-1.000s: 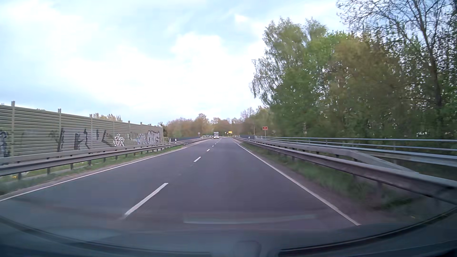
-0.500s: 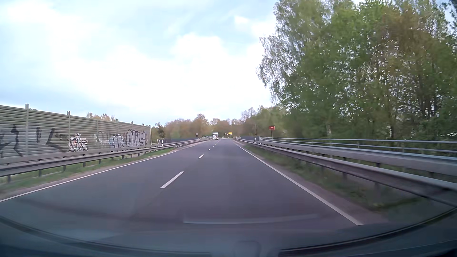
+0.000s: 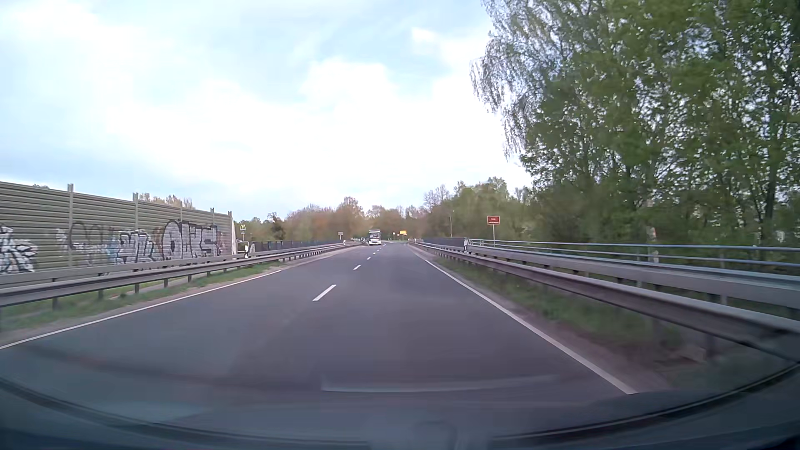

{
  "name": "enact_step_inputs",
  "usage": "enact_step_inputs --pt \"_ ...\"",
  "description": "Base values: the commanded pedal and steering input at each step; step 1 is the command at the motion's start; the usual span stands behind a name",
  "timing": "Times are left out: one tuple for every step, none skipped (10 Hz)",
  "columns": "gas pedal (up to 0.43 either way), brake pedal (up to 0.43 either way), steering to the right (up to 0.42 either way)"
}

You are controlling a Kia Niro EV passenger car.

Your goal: Follow the waypoints while adhering to traffic rules and regulations

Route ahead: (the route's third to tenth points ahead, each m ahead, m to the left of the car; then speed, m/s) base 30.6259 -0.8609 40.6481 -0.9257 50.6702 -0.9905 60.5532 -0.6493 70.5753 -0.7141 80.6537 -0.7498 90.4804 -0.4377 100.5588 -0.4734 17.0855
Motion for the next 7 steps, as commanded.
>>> enact_step_inputs --pt "0.067 0.000 -0.003" --pt "0.067 0.000 -0.003" --pt "0.067 0.000 -0.003" --pt "0.067 0.000 -0.003" --pt "0.067 0.000 -0.003" --pt "0.067 0.000 -0.003" --pt "0.067 0.000 -0.003"
